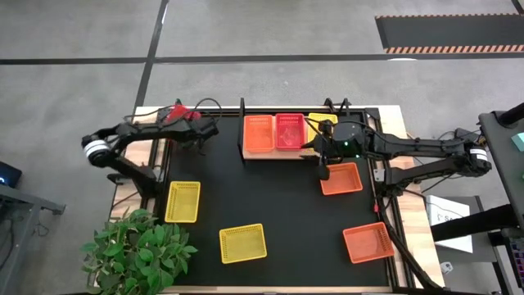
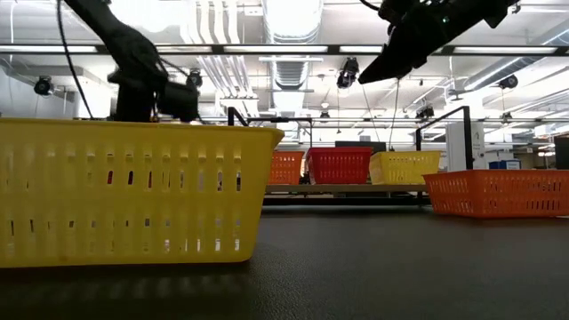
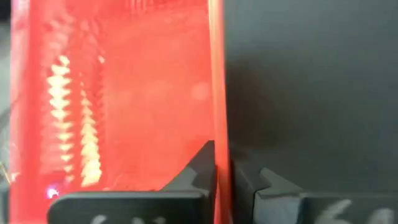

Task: Stack baskets on shelf by color
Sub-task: Stack the red basket on top of the red basket on the shelf

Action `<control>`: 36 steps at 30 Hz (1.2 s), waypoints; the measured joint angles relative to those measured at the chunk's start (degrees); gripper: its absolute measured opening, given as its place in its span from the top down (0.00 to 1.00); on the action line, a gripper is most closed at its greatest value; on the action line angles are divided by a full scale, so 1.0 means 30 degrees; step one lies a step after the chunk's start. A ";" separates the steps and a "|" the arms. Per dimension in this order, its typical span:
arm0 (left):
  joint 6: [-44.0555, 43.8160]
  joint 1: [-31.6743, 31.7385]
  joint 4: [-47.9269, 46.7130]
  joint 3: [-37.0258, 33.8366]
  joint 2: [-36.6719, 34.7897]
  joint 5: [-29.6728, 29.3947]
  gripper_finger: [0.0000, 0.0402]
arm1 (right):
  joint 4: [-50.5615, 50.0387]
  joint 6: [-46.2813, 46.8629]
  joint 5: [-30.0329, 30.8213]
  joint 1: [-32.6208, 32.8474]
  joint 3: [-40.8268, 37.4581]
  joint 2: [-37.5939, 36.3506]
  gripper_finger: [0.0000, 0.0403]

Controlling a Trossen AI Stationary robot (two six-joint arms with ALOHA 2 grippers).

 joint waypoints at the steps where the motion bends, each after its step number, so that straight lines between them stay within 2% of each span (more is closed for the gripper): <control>1: 0.0218 -0.0154 -0.0046 0.0076 -0.0527 -0.0582 0.99 | 0.0044 0.0260 -0.0365 0.0173 -0.0075 0.0000 0.67; 5: 0.1448 -0.1024 -0.0015 0.0436 -0.3030 -0.2072 1.00 | 0.0789 0.0744 -0.0565 0.0974 -0.0538 0.0187 0.68; 9: 0.3603 -0.2476 0.0862 0.1065 -0.5588 -0.2321 1.00 | 0.1729 0.0759 -0.0542 0.1491 -0.0610 0.0405 0.68; 14: 0.7104 -0.5628 0.4962 0.1189 -0.8464 -0.1978 1.00 | 0.2026 0.0727 -0.0571 0.1987 -0.0610 0.0407 0.68; 18: 0.9598 -0.8203 0.8258 0.1150 -0.9760 -0.0633 1.00 | 0.2013 0.0757 -0.0768 0.2168 -0.0610 0.0394 0.68; 21: 1.0277 -0.9783 0.9579 0.1150 -1.0246 0.0429 1.00 | 0.1991 0.1452 -0.0818 0.2211 -0.0610 0.0423 0.66; 27: 1.0313 -1.1691 0.9772 0.1136 -1.0283 0.1688 1.00 | 0.1965 0.1886 -0.0826 0.2211 -0.0610 0.0423 0.57; 33: 1.1579 -1.2849 0.9784 0.1128 -0.9316 0.6277 1.00 | 0.2057 0.1355 -0.0826 0.2211 -0.0610 0.0423 0.48; 36: 1.1781 -1.3367 0.9791 0.1183 -0.8885 0.7451 1.00 | 0.2202 0.1120 -0.0823 0.2211 -0.0610 0.0389 0.47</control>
